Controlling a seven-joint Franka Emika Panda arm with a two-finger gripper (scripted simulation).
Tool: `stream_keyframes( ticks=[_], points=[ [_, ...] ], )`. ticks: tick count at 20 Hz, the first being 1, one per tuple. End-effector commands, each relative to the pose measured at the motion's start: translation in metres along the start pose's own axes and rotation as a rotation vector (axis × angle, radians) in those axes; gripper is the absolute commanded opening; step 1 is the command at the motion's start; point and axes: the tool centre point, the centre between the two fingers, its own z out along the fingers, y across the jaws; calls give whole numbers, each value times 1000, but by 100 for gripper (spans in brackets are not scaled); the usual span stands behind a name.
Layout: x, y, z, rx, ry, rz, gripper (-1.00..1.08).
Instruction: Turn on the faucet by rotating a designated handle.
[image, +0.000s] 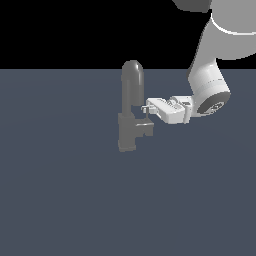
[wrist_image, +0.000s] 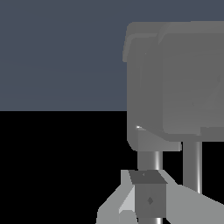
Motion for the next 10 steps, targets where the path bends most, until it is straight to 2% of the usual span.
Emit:
stream_keyframes(
  ticks=[1,10],
  points=[
    [-1,5,0,0,0,0,-100],
    [-6,25,0,0,0,0,-100]
  ],
)
